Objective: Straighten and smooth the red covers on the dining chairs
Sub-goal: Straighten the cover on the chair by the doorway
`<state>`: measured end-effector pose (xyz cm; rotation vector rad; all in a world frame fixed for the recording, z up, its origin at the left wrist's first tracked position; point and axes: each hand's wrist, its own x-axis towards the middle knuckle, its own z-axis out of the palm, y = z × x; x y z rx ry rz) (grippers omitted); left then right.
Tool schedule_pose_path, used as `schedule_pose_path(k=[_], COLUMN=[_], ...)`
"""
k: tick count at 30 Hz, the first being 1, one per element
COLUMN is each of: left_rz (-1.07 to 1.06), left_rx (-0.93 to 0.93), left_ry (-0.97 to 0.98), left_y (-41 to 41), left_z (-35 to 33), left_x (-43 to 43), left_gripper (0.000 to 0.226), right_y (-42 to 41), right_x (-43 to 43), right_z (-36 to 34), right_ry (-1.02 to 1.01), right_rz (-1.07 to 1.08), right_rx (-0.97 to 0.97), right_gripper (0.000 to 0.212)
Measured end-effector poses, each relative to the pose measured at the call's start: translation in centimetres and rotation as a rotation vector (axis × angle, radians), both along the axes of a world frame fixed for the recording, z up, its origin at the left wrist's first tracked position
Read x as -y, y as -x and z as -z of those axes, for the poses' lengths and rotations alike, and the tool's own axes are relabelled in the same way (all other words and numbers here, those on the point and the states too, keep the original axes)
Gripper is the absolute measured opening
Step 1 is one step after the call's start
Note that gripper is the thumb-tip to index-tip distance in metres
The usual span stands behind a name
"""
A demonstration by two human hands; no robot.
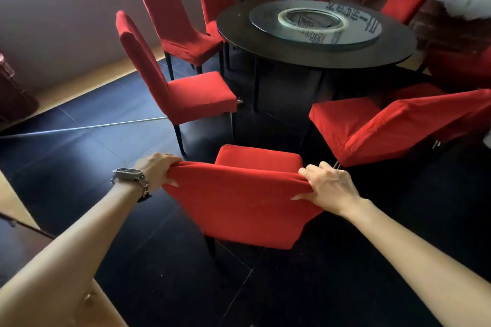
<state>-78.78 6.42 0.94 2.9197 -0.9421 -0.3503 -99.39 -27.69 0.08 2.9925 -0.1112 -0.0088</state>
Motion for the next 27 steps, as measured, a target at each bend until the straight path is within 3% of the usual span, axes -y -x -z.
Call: schedule_pose_path(k=[14,27], left_rz=[0.165,0.157], left_rx=[0.032,0.025], left_ry=[-0.004,-0.022], left_y=[-7.0,-6.6], left_z=[-0.6,0.6], left_x=[0.5,-1.1], left_gripper=[0.042,0.04], right_y=[-4.2,-3.0], right_x=[-4.2,-7.0], right_z=[-1.6,0.9], right_ry=[-0.085,-0.073], right_rz=[0.365,0.399], right_rx=[-0.052,0.007], right_gripper=[0.061,0.058])
